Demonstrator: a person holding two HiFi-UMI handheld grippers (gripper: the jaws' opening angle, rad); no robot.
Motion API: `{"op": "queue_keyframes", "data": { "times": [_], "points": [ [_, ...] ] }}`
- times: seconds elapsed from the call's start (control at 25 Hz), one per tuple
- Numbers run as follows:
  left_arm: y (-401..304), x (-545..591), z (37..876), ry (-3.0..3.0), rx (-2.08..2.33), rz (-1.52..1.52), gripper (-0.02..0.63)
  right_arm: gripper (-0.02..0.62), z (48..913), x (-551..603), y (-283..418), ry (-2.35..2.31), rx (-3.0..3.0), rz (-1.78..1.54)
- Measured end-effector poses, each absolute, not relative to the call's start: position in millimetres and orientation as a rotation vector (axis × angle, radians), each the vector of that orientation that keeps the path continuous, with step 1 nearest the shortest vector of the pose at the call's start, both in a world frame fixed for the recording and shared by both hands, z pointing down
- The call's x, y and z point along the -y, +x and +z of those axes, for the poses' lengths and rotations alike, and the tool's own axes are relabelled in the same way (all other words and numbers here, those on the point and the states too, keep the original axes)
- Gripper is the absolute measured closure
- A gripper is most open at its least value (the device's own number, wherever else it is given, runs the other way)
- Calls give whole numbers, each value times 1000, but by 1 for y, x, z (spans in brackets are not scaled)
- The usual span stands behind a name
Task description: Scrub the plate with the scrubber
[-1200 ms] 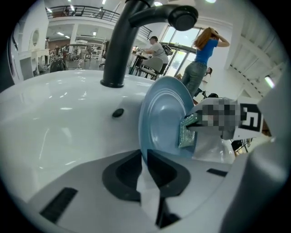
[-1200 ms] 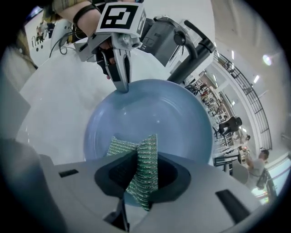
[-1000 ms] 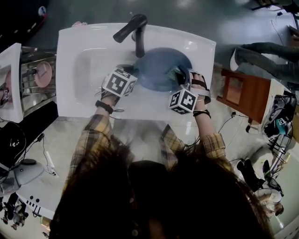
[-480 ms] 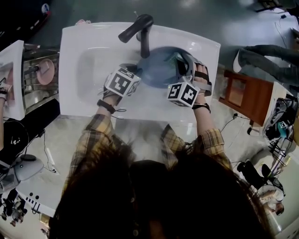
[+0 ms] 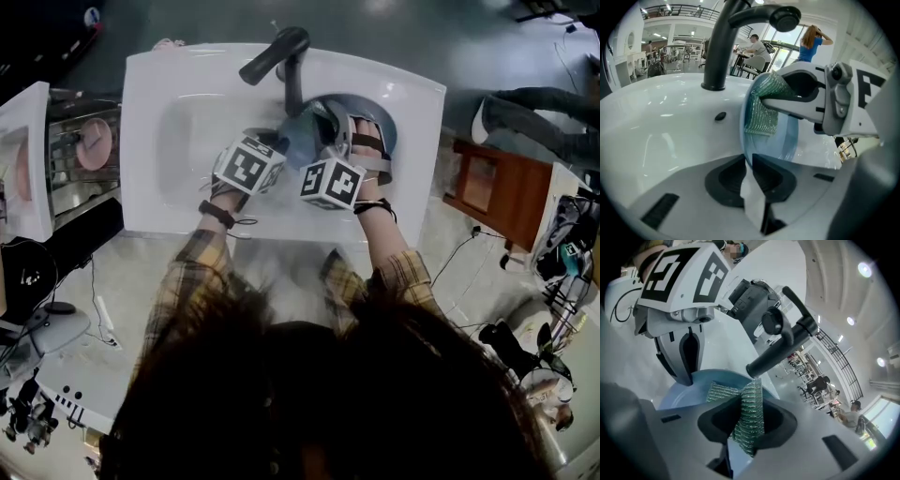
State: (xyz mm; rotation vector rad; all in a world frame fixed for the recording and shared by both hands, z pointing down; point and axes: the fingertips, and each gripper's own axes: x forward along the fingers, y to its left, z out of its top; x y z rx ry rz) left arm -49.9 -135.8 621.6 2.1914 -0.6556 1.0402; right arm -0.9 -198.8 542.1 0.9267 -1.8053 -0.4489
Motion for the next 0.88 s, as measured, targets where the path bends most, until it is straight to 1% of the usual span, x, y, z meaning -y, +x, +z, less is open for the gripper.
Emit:
{"op": "queue_keyframes", "data": {
  "times": [0.4,0.72,0.88],
  "points": [
    [-49,126,630,2155,638,1010,560,505,578,166,-18,789,1808,-392],
    [-50,127,635,2153,635,1013,560,509,594,149,-9,796,1826,-217],
    [-51,127,637,2144,642,1007,560,508,615,123,-6,668,1778,-186]
  ]
}}
